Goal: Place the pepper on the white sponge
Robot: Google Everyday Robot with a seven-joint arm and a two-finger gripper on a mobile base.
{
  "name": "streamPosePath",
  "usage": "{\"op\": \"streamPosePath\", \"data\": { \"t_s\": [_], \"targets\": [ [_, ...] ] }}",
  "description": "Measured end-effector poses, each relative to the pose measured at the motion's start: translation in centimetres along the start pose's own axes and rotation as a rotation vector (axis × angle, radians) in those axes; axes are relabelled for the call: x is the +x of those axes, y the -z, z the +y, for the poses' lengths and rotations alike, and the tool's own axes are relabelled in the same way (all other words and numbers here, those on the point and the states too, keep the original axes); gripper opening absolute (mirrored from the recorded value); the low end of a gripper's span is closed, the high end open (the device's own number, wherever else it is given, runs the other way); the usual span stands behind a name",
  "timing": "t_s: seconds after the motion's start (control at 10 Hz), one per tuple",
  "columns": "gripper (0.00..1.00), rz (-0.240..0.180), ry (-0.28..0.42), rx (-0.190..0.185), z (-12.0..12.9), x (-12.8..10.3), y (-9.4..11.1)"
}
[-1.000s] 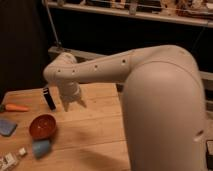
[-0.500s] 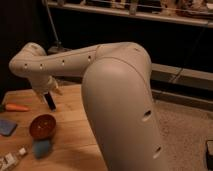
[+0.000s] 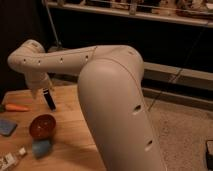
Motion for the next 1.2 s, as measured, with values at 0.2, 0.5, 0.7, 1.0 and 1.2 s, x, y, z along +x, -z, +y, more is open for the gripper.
{"op": "streamPosePath", "data": {
  "t_s": [0.2,0.5,0.7,1.0,1.2],
  "targets": [
    [0.65,0.024,0.059,-0.009,1.5,-1.0,-1.2],
    [0.65,0.043,0.149,-0.015,5.3,-3.7,-2.4],
    [0.65,0.045,0.197,-0.011,7.5,-5.7,-3.1],
    [0.65,0.061,0.263,-0.012,10.5,-8.3,-5.5],
    [0.65,0.052,0.328,-0.020,12.7,-10.2,-7.6]
  ]
}}
